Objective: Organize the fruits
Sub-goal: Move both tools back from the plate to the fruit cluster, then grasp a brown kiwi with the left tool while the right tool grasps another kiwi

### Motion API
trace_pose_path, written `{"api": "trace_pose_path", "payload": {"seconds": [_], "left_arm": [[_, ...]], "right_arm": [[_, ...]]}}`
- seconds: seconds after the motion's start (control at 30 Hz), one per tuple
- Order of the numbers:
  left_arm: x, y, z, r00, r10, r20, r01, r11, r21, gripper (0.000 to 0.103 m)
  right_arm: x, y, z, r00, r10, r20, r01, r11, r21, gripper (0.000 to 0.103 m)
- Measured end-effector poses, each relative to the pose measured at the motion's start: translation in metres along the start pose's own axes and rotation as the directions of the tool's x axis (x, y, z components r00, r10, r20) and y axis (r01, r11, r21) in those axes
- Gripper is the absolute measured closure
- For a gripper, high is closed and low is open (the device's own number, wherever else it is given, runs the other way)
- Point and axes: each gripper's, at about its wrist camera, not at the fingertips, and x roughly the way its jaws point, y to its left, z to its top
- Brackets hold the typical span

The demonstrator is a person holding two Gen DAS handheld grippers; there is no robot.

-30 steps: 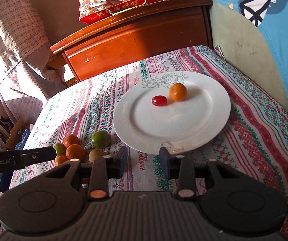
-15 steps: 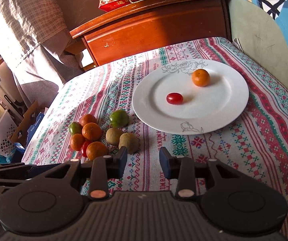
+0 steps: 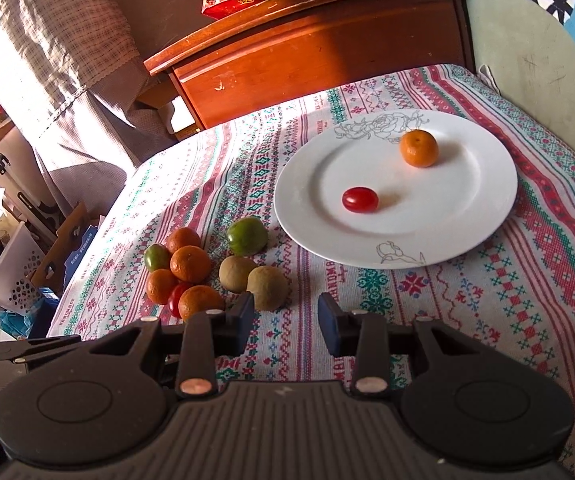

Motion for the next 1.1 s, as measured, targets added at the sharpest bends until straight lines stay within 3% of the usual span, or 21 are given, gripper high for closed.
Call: {"api": "trace_pose_path", "payload": {"seconds": [0.4,0.63,1.1], "left_arm": [[0.005,0.0,-0.002,1.0,-0.011,0.015,0.011,1.0,0.006,0.077],[0.007,0.002,-0.002,1.0,-0.016,0.021,0.016,1.0,-0.002,0.078],[0.006,0.002,-0.002,0.999,0.017,0.036,-0.016,1.0,-0.007,0.079]], "right_arm": [[0.016,0.009,0.002,1.0,0.013,-0.01,-0.013,1.0,-0.018,0.067],[0.022,0.009,0.003,1.0,0.004,-0.008,-0.004,1.0,-0.017,0.076],[0.016,0.006,0.003,1.0,-0.005,0.004,0.005,1.0,-0.002,0.078]]}}
